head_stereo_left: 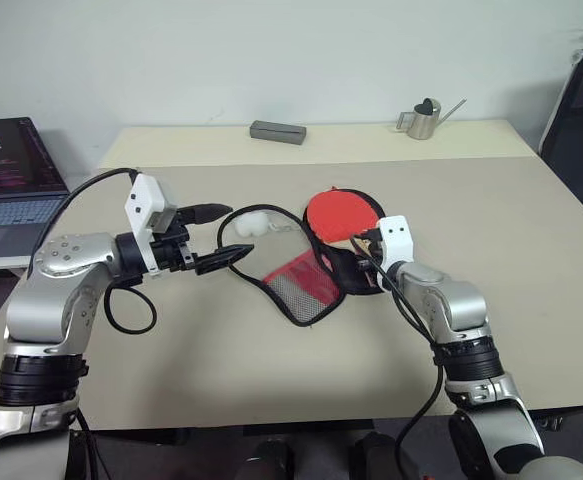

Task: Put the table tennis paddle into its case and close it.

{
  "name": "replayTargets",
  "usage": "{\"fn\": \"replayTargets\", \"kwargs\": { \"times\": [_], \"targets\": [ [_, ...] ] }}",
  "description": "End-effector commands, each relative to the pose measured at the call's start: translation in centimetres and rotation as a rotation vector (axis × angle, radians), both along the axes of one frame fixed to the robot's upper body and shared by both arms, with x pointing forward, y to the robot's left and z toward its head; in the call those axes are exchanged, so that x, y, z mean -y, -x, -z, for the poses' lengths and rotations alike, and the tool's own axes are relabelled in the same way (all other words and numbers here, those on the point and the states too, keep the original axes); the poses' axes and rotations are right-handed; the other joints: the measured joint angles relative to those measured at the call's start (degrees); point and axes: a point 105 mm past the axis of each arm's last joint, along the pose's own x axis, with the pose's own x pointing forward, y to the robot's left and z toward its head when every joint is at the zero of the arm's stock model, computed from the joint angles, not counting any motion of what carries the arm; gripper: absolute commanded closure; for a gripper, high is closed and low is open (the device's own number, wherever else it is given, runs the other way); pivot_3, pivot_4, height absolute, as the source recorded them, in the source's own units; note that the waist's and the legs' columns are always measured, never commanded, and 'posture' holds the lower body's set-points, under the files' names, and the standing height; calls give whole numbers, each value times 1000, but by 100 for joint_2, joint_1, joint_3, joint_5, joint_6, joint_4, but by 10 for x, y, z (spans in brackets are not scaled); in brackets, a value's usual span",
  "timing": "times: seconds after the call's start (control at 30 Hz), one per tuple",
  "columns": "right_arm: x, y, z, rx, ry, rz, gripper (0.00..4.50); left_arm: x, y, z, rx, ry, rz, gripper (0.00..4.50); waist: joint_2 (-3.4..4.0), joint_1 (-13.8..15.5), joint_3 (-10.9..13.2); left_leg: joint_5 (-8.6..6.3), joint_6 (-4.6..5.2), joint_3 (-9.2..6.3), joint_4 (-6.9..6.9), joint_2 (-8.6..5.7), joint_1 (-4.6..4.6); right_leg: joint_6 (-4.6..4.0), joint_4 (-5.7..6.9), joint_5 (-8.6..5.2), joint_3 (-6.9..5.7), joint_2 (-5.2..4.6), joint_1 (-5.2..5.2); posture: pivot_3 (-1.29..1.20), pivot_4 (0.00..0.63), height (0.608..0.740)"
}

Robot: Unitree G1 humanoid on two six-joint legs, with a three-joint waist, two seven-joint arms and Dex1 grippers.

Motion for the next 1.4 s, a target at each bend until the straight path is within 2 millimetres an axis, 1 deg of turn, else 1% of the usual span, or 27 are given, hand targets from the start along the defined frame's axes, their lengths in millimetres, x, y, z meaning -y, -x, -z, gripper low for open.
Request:
{"fn": "replayTargets", "kwargs": {
  "times": [0.03, 0.27, 0.57, 0.7, 0.93, 1.07, 1.13, 1.23, 1.27, 1.3, 1.37, 1.4],
  "targets": [
    [2, -6, -12, 66, 16, 8, 3432, 0, 5, -14, 56, 4, 6, 231, 0, -1, 0, 0, 0, 0, 0, 0, 0, 0, 0, 0, 1, 0, 0, 0, 150, 740],
    [-4, -4, -10, 68, 18, -10, 3432, 1, 5, -14, 56, 6, 8, 231, -1, -2, -1, 0, 0, 0, 2, 1, 2, -2, 4, 2, 1, 1, 1, 0, 150, 740],
    [-9, 6, -8, 46, 7, -32, 3432, 1, 4, -15, 59, 3, 13, 231, -1, -2, -1, 0, 0, 0, 1, 2, 2, -3, 4, 2, 2, 2, 0, 0, 150, 740],
    [-15, 11, -8, 42, 1, -47, 3432, 1, 4, -15, 57, 2, 13, 231, -1, -5, -1, 0, 0, 0, 1, 3, 3, -3, 4, 2, 2, 3, 0, 0, 150, 740],
    [-15, 10, -1, 18, 15, -44, 3432, 1, 3, -15, 60, 1, 11, 231, -1, -5, -1, 0, 0, 0, 1, 3, 3, -3, 4, 2, 3, 3, 0, 0, 150, 740],
    [-15, 10, 1, 5, -11, -31, 3432, 0, 3, -15, 60, 2, 5, 231, -1, -5, -1, -1, 0, 0, 1, 3, 3, -3, 4, 2, 3, 4, 0, 0, 150, 740],
    [-13, 9, 2, 4, -7, -11, 2706, -1, 3, -15, 60, 2, 2, 231, -1, -5, -1, -1, 0, 0, 1, 3, 3, -3, 4, 2, 3, 4, 0, 0, 150, 740],
    [-10, 7, 1, 14, 9, 0, 2063, -1, 4, -15, 62, 2, 0, 231, -2, -4, -2, -1, 0, 0, 1, 3, 3, -3, 4, 2, 3, 4, 0, 0, 150, 740],
    [-10, 8, 2, 11, 12, -6, 1742, -1, 4, -15, 62, 2, 0, 231, -2, -3, -2, -1, 0, 0, 1, 3, 3, -3, 4, 2, 3, 4, 0, 0, 150, 740],
    [-10, 8, 2, 9, 12, -9, 1742, -1, 4, -15, 62, 2, 0, 231, -3, -2, -2, -1, 0, 0, 1, 2, 3, -3, 4, 2, 3, 4, 0, 0, 150, 740],
    [-11, 9, 2, 8, 0, -12, 1222, -2, 4, -15, 63, 2, 0, 231, -3, -2, -2, -1, 0, 0, 1, 2, 3, -3, 4, 3, 3, 4, 1, 0, 150, 740],
    [-12, 10, 1, 9, -12, -14, 1041, -2, 4, -15, 64, 2, -1, 231, -2, -2, -2, -1, 0, -1, 1, 3, 4, -3, 4, 3, 2, 4, 0, 0, 150, 740]
  ]
}}
